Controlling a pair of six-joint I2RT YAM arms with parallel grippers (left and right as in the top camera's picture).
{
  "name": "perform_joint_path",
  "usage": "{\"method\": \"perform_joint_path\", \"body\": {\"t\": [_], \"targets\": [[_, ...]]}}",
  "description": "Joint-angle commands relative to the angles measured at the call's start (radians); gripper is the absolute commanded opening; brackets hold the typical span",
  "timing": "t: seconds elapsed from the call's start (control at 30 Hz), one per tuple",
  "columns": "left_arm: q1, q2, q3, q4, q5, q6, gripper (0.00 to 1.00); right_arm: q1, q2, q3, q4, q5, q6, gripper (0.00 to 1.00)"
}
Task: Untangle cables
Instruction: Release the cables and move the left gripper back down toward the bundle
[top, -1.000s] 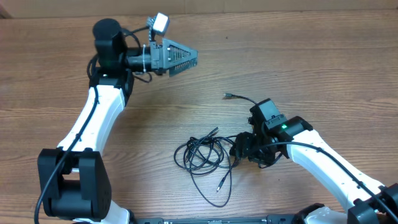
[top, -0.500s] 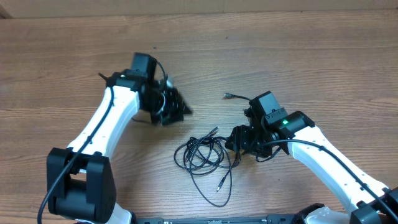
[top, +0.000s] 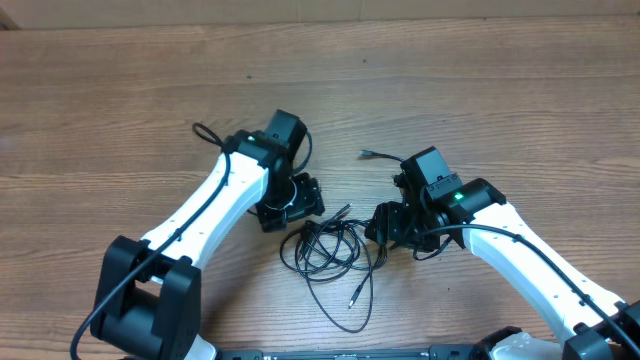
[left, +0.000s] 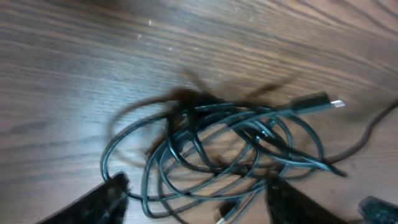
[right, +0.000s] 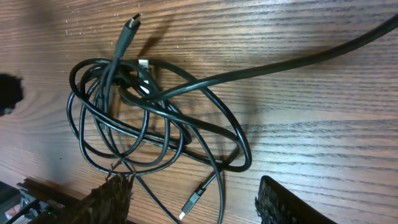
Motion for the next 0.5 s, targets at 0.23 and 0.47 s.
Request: {"method": "perform_joint_path", "body": {"t": [0.23, 0.47], "targets": [[0.000, 0.046, -0.149, 0.129, -0.010, -0.100, 0.86, 0.002, -0.021, 0.018, -0.009, 0.014, -0.008, 0.63], [0.000, 0.050, -0.243, 0.241, 0.051, -0.104, 0.66, 0.002, -0.021, 0.018, -0.011, 0.014, -0.008, 0.63]]}}
